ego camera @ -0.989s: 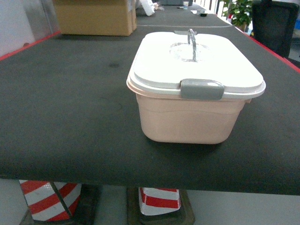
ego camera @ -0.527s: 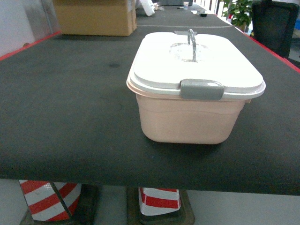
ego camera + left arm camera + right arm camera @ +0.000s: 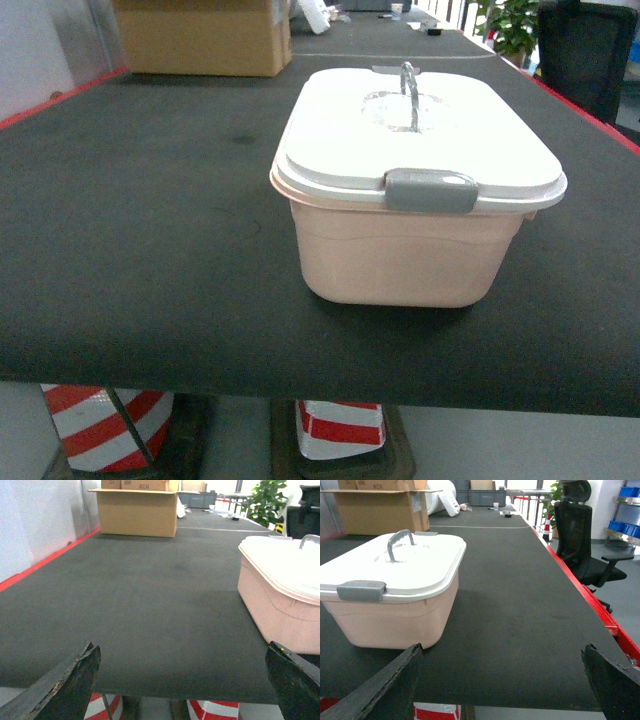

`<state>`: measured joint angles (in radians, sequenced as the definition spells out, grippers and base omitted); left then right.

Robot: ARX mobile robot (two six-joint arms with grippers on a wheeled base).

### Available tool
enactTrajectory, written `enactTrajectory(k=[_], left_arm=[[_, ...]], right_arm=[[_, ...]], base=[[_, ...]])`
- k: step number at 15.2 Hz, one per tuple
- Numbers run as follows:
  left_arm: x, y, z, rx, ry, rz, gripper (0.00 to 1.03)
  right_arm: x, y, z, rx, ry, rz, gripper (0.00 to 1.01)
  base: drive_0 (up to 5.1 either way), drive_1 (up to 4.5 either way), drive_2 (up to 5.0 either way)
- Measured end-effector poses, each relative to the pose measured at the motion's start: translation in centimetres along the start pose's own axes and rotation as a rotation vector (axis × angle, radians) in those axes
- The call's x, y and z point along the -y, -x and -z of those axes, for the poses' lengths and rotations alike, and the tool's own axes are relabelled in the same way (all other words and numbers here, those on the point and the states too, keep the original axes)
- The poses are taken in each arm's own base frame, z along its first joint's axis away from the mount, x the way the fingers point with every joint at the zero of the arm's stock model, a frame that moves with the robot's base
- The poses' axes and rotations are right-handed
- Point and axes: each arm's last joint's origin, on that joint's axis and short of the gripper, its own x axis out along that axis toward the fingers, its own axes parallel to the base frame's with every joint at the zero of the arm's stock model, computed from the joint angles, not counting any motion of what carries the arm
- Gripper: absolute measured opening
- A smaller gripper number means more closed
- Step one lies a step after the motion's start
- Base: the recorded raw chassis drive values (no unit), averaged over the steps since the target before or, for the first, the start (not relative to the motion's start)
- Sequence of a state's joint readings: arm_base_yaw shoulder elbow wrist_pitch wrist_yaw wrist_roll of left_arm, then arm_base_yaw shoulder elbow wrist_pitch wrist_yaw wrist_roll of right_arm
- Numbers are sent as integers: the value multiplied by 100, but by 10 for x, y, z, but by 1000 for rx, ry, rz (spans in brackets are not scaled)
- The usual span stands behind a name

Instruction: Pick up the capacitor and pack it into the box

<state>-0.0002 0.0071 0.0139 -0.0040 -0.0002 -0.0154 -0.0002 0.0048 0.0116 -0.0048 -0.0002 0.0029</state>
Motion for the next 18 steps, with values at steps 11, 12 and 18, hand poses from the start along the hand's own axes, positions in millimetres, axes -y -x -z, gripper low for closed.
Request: enactTrajectory(k=[11,12,18], left_arm=[[0,0,0,0,0,0,98],[0,0,0,0,0,0,98],[0,0,0,0,0,0,98]], right_arm=[[0,0,0,0,0,0,98],[0,0,0,0,0,0,98],[0,0,0,0,0,0,98]], base=[[0,0,0],[0,0,0],[0,0,0]])
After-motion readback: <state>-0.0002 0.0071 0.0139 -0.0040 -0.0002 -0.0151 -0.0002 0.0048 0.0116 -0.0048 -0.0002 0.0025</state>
